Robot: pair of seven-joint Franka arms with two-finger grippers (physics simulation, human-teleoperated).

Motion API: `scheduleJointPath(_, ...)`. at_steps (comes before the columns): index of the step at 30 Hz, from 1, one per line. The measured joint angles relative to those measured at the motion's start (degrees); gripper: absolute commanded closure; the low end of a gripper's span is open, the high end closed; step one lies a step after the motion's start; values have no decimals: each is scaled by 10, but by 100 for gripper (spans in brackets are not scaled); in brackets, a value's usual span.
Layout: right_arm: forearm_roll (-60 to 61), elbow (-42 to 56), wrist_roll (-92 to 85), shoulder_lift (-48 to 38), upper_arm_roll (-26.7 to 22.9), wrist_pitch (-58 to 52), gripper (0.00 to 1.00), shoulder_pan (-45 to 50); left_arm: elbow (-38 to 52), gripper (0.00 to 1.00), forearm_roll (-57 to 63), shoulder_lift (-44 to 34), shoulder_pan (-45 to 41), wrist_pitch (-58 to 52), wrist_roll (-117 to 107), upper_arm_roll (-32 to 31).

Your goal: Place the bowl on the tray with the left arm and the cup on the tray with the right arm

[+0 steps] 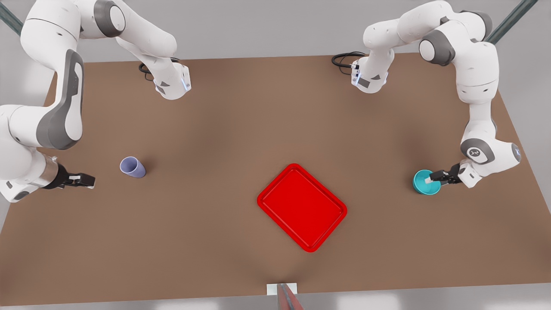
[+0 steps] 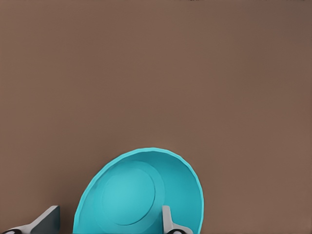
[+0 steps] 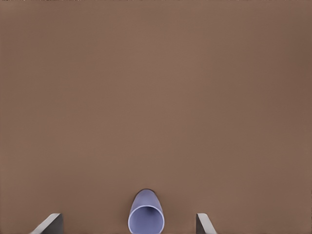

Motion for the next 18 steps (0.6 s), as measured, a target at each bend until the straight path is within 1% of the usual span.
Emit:
scheduleJointPath(1, 0, 0, 0, 1, 0, 0, 0, 0, 0, 1, -4, 0, 0, 0, 0, 0)
scheduleJointPath(2, 0, 0, 0, 1, 0, 0, 0, 0, 0, 16, -8, 0, 0, 0, -1, 0)
scheduleJointPath(3, 0, 1, 0, 3, 0, 0, 0, 1, 0, 45, -10, 1, 0, 0, -3, 0)
scheduleJointPath(4, 1, 1, 0, 4, 0, 0, 0, 0, 0, 51, -12, 3, 0, 0, -3, 0)
scheduleJointPath(18, 1, 1, 4, 7, 0, 0, 0, 1, 0, 52, -18, 16, -7, 9, -4, 0)
